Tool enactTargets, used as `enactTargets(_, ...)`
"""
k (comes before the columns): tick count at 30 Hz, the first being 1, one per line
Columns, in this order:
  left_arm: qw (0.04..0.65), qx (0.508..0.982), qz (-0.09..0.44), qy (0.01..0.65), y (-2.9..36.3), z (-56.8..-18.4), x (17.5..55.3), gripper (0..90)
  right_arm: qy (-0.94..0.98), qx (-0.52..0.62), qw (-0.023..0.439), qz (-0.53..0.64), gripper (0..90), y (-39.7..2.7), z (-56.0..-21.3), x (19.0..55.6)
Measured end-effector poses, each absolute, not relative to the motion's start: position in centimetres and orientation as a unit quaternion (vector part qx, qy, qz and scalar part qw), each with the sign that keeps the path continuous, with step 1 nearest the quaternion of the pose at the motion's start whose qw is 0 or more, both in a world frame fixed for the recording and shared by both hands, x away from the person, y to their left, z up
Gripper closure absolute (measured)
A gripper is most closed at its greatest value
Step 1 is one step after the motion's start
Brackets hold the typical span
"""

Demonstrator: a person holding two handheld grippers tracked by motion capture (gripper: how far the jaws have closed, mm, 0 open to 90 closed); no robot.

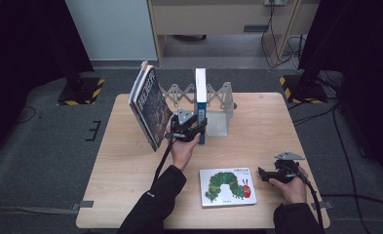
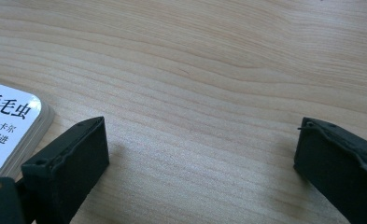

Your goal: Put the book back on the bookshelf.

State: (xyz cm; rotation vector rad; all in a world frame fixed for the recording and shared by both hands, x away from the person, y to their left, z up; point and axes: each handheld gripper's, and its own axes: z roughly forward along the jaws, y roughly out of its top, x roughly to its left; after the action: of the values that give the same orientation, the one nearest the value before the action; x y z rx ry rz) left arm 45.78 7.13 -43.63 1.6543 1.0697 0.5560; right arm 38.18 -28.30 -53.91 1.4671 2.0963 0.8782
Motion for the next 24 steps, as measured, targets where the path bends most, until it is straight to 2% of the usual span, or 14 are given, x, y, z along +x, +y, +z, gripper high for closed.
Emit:
enactTargets(9,0.524,0.705,0.216,0.426,8.3,-42.9,44.5,48.5,0.759,0.527,0.216,0.316,1.8,-28.3,-53.9,38.2)
enactTargets(17,0.514,0.725,0.204,0.411,9.8,-42.5,42.8,40.2,0.754,0.533,0.218,0.316,2.2,-28.3,-53.9,38.2)
enactTargets(21,0.502,0.740,0.196,0.403,10.5,-42.7,41.4,38.4,0.751,0.536,0.220,0.317,6.9,-28.6,-53.8,38.2)
enactTargets(24,0.495,0.751,0.181,0.397,10.8,-43.1,40.3,37.5,0.753,0.539,0.216,0.309,16.6,-28.7,-53.4,38.0)
